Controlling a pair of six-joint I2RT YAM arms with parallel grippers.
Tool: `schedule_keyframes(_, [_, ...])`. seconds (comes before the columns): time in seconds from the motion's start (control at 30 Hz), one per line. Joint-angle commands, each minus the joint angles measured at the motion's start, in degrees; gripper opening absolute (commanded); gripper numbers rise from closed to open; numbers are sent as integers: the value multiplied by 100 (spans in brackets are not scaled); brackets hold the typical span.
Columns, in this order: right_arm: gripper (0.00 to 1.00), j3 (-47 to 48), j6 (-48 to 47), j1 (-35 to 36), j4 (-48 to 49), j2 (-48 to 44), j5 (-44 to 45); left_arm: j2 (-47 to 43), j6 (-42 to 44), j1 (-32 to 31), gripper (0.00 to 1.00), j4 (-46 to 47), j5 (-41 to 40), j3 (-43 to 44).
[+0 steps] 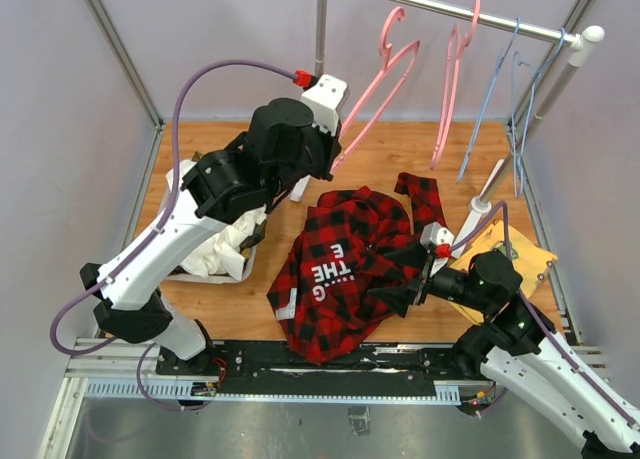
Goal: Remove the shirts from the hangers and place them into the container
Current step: Place the hanger at the clothesline.
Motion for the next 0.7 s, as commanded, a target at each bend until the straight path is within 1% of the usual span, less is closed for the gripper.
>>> schedule_keyframes(0.0, [90, 211, 2, -71, 26, 51, 229, 147, 236, 27, 0, 224, -23, 514])
schedule_keyframes(0.13, [93, 260, 16, -72, -12, 170, 281, 580, 301, 205, 0, 135, 27, 985])
schedule_keyframes(0.37, [95, 333, 37, -71, -224, 73, 744, 1175, 274, 631, 0, 51, 477, 1645])
schedule_keyframes(0.5, [95, 351, 27, -71, -298, -36, 988, 1587, 294, 775, 0, -81, 596, 2340])
schedule_keyframes(0.67, [95, 318, 27, -71, -308, -37, 1151, 1589, 305, 793, 0, 389, 690, 2208])
